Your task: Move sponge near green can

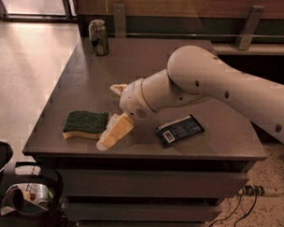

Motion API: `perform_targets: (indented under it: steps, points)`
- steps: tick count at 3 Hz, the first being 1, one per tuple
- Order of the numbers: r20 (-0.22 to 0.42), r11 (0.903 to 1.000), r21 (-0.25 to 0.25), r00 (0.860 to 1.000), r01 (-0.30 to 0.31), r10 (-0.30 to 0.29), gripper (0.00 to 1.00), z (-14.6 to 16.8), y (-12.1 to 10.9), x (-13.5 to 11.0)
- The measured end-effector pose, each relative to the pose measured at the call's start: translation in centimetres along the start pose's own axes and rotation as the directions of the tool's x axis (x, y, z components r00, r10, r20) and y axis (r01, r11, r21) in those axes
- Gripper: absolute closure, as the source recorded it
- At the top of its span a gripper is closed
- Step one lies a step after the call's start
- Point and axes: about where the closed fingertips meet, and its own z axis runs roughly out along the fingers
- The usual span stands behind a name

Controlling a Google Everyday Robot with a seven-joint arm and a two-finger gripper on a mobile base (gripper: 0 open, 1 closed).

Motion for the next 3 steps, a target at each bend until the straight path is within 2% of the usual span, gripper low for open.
perform_targets:
  steps: [1,3]
  points:
    - [0.019,0.9988,-0.048,1.0,-0.003,0.004,0.03,2.41,0.65,0.54]
    - [0.029,0.998,-0.063,1.0,0.005,-0.003,0.49,3.26,1.05,0.55]
